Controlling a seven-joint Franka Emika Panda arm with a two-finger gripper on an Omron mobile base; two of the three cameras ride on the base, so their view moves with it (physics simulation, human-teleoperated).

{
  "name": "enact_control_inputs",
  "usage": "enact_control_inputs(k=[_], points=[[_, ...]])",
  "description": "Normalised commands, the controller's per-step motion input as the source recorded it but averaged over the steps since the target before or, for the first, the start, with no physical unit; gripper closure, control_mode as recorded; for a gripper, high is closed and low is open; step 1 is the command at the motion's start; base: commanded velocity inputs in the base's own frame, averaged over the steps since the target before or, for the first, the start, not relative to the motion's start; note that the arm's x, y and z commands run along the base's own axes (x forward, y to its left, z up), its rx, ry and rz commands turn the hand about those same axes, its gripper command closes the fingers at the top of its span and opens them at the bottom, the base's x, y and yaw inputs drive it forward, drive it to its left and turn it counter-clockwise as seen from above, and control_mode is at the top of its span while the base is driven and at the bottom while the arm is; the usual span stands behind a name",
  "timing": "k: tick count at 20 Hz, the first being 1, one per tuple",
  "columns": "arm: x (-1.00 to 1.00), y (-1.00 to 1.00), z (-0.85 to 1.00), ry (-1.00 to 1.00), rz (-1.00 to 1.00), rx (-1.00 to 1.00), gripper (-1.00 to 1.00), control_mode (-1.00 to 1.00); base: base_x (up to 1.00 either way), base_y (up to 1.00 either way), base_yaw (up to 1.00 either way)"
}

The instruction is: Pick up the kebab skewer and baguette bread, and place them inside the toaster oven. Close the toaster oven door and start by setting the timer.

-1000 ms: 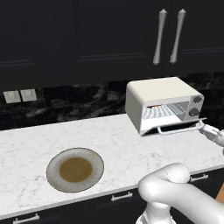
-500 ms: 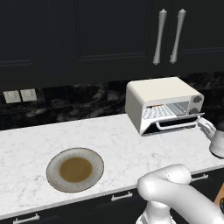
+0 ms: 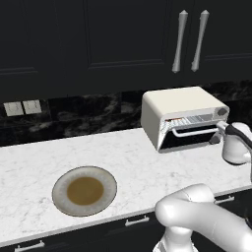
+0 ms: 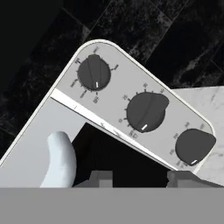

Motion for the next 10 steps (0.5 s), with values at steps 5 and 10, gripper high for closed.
enact_control_inputs(k=[5, 10], points=[[0.4, 0.37, 0.17, 0.16, 0.0, 0.09, -1.0, -1.0, 0.0, 0.0, 0.0], [0.36, 0.33, 0.12, 0.16, 0.0, 0.1, -1.0, -1.0, 0.0, 0.0, 0.0]])
